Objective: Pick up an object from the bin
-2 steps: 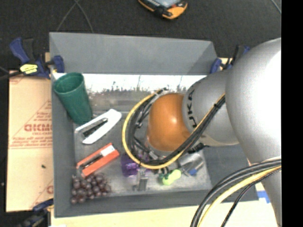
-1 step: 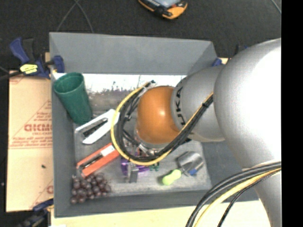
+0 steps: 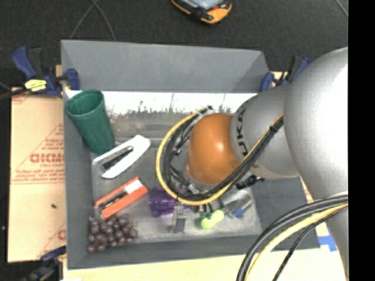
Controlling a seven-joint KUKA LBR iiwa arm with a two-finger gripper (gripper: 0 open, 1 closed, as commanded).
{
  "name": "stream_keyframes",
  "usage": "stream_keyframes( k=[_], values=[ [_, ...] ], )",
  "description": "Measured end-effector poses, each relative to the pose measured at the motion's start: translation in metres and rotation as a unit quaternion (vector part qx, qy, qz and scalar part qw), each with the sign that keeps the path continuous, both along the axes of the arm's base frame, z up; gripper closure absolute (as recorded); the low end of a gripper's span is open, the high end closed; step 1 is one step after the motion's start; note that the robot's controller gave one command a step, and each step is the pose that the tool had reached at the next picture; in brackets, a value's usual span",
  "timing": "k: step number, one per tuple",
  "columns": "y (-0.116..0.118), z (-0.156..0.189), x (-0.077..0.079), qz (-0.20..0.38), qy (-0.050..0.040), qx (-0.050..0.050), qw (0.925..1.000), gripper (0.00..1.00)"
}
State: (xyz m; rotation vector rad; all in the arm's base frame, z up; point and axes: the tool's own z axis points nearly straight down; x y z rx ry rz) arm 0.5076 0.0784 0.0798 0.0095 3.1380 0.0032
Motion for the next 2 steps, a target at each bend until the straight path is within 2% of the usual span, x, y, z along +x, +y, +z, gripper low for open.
stream_keyframes(
  k=[1, 2],
  values=[
    [-0.001, -0.003, 0.008, -0.001, -0.0019, 0.0, 1.0, 0.0],
    [0.033, -0.008, 0.01, 0.166, -0.0045, -0.001, 0.9862, 0.0]
  ],
)
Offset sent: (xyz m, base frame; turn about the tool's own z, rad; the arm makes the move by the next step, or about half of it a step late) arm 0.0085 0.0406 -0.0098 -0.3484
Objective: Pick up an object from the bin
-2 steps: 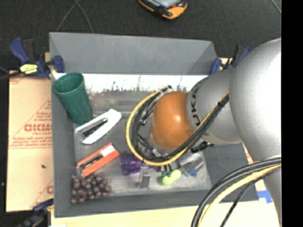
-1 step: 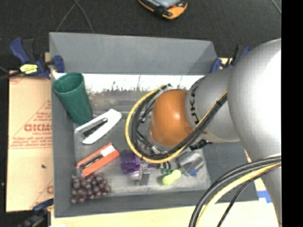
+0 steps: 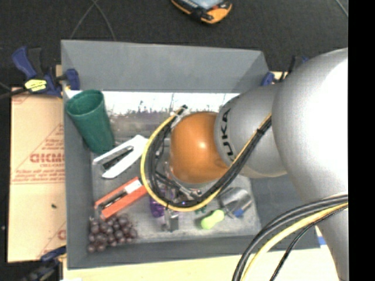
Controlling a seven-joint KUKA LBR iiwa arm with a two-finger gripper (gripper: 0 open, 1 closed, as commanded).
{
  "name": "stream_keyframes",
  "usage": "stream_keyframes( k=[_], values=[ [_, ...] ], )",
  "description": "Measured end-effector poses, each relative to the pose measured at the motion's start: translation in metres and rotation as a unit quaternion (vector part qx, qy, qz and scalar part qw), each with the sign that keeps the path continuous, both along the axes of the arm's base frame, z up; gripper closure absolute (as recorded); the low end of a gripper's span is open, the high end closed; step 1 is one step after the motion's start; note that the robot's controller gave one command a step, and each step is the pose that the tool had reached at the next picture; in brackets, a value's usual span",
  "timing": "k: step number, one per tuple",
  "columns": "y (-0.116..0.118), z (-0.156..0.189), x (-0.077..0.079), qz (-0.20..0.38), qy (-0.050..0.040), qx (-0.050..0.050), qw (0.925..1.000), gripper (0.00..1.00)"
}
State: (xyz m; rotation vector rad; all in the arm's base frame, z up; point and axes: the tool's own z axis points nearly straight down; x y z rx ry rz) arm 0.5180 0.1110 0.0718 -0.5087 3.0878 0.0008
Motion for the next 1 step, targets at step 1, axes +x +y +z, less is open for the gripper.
stream_keyframes(
  k=[1],
  values=[
    [-0.0249, 0.0155, 0.007, -0.161, -0.0031, 0.003, 0.987, 0.0]
  ],
)
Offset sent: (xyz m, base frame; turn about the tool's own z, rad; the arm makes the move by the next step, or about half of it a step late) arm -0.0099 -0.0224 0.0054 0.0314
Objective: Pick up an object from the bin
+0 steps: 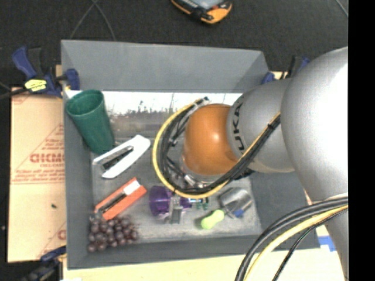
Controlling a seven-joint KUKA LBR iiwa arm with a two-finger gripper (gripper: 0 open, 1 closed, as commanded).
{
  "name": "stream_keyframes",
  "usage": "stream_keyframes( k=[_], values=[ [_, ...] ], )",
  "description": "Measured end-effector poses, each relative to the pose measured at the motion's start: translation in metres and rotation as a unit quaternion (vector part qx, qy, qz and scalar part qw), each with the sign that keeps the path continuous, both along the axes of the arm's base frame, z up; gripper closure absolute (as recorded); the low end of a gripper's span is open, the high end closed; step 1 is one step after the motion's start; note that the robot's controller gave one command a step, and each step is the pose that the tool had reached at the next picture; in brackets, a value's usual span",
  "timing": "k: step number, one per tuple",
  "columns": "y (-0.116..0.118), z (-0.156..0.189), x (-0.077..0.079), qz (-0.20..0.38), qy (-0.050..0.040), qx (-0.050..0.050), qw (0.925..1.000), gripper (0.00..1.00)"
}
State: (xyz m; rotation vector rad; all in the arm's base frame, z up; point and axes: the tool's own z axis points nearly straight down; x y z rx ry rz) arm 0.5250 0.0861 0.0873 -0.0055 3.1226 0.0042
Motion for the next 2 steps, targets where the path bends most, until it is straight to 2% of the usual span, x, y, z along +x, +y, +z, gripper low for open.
stream_keyframes(
  k=[1, 2],
  values=[
    [0.0019, -0.0101, -0.0164, 0.144, 0.0027, -0.002, 0.9895, 1.0],
    [0.002, -0.0101, -0.0164, 0.144, 0.0027, -0.002, 0.9896, 1.0]
  ],
)
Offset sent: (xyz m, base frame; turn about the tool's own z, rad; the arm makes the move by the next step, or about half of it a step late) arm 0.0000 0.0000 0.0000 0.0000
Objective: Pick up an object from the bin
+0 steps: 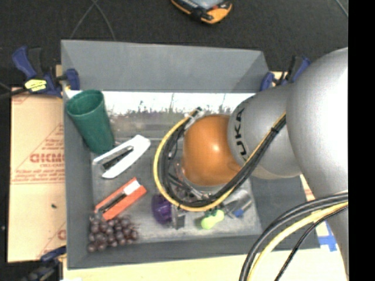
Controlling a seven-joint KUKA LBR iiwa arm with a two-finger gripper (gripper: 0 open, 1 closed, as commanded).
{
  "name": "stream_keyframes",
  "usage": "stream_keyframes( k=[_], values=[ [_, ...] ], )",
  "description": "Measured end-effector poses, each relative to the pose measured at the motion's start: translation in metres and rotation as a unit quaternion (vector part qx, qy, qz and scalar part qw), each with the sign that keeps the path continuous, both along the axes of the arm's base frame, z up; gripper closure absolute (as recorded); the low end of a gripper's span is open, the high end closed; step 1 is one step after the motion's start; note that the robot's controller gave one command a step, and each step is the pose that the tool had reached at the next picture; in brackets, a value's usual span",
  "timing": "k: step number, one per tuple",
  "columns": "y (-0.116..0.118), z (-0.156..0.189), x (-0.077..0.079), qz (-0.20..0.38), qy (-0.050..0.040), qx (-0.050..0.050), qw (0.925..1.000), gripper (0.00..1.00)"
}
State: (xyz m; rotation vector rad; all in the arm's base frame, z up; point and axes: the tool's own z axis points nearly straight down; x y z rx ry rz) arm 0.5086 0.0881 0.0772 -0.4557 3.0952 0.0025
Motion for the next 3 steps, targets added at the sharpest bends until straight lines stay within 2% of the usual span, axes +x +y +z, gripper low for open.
stream_keyframes(
  k=[1, 2, 3],
  values=[
    [-0.004, 0.089, 0.002, -0.003, 0.0015, -0.001, 1.0, 1.0],
    [0.003, 0.064, 0.003, 0.0, -0.0002, 0.0, 1.0, 1.0],
    [-0.002, 0.127, -0.005, -0.008, 0.0014, -0.001, 1.0, 1.0]
  ],
)
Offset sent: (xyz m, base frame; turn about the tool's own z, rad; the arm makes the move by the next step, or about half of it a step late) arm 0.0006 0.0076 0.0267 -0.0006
